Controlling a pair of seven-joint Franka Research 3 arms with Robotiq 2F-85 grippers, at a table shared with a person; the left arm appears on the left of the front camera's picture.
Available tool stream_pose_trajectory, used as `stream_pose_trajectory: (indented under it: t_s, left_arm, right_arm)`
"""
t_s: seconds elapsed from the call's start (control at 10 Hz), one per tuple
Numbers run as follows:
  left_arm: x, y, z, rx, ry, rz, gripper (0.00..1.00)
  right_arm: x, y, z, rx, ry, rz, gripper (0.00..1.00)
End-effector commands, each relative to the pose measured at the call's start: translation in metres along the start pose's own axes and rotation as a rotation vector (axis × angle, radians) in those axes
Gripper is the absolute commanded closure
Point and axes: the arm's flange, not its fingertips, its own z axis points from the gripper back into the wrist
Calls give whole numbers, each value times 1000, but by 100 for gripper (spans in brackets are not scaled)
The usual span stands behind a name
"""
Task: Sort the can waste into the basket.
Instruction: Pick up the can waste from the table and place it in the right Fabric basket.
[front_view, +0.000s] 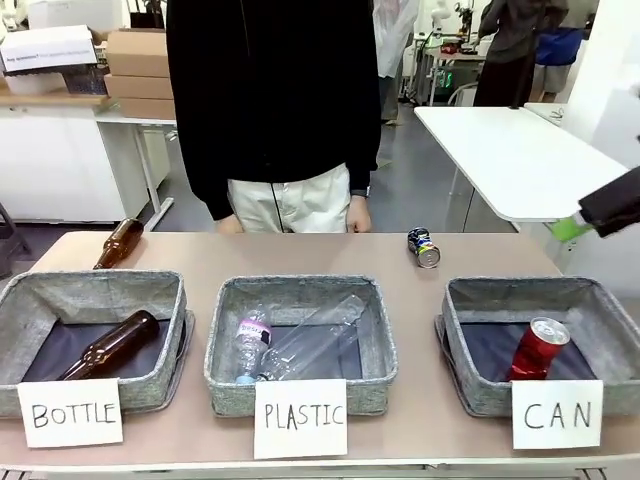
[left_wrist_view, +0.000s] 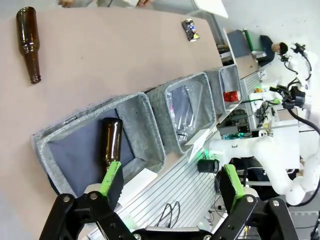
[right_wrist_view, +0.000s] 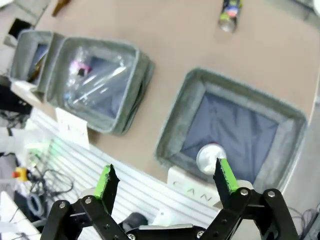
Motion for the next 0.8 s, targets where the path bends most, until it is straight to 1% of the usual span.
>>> stream_pose_trajectory:
  t_s: [0.0, 0.1, 0.2, 0.3, 0.4, 0.5, 0.6, 0.7]
  left_arm:
    - [-3, -2, 1, -3, 6, -2, 0]
    - [-3, -2, 1, -3, 6, -2, 0]
    - [-3, -2, 1, -3, 6, -2, 0]
    - [-3, -2, 1, -3, 6, -2, 0]
    - [-3, -2, 1, -3, 6, -2, 0]
    - [-3, -2, 1, -3, 6, -2, 0]
    - [-3, -2, 1, -3, 6, -2, 0]
    - [-3, -2, 1, -3, 6, -2, 0]
  right_arm:
    - [59, 4, -56, -130, -49, 183, 0]
    - [105, 0, -88, -178, -17, 273, 0]
    - [143, -3, -124, -239, 28, 312, 0]
    - [176, -12, -158, -301, 33, 311, 0]
    - [202, -21, -194, -381, 69, 293, 0]
    - [215, -22, -221, -368, 83, 289, 0]
    - [217, -27, -244, -405, 131, 253, 0]
    - [204, -30, -239, -455, 217, 156, 0]
